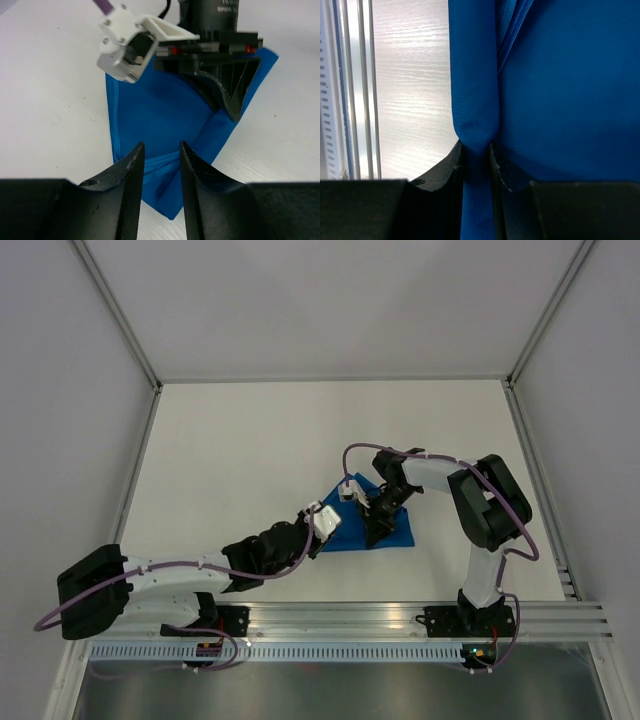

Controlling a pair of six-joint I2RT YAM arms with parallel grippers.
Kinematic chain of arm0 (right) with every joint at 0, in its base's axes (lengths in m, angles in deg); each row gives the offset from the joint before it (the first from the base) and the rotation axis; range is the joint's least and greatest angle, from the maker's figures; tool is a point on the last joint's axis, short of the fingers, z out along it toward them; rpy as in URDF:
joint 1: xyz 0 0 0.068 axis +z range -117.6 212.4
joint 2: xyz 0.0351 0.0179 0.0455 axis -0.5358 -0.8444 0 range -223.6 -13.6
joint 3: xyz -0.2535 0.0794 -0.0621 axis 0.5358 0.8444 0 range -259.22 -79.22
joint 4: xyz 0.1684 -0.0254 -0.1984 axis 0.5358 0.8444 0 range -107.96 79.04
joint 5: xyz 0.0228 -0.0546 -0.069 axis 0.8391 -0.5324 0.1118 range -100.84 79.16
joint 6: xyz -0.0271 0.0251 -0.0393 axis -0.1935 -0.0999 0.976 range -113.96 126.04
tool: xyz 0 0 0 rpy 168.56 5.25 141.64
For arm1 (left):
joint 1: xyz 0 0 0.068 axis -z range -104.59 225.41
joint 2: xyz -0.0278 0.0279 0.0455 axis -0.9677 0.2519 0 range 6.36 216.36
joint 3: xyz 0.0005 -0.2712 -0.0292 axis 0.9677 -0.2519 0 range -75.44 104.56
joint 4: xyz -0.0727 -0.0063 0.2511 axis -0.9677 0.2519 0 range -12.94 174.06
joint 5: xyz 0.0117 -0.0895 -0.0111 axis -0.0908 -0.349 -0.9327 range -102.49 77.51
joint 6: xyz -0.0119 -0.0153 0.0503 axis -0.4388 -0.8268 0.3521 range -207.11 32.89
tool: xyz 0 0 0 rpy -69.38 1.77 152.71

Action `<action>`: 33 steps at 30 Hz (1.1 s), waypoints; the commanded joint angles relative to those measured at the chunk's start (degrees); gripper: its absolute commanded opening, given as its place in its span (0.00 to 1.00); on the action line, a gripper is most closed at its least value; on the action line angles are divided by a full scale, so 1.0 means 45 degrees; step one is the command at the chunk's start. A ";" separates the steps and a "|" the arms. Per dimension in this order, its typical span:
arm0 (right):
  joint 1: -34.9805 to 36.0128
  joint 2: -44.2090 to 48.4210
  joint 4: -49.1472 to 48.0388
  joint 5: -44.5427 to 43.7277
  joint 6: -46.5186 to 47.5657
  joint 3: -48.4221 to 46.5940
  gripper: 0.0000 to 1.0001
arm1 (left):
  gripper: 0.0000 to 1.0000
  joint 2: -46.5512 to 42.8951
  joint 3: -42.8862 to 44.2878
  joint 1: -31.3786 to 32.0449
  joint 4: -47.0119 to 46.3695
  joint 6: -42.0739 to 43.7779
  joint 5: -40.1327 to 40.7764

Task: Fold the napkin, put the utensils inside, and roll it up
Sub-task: Roll the napkin with the utensil

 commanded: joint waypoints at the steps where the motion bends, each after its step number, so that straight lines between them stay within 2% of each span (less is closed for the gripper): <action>1: -0.0048 -0.1223 0.0514 -0.1954 0.0778 0.0505 0.00 | 0.40 0.0996 -0.0213 0.0522 -0.2002 0.2590 0.0612; 7: -0.0165 -0.1653 0.0904 -0.1876 0.0856 0.0115 0.00 | 0.42 0.4876 0.1347 0.1691 -0.1908 0.3725 0.0298; 14: -0.0282 -0.1771 0.0866 -0.1876 0.0680 -0.0003 0.00 | 0.44 0.7130 0.2540 0.2436 -0.2260 0.4040 -0.0912; 17: -0.0302 -0.1791 0.0866 -0.1895 0.0622 -0.0003 0.00 | 0.52 0.7521 0.2774 0.2437 -0.2299 0.4079 -0.1206; 33: -0.0341 -0.1810 0.0690 -0.1915 0.0309 -0.0023 0.00 | 0.53 0.6624 0.2522 0.2476 -0.1148 0.3493 -0.3062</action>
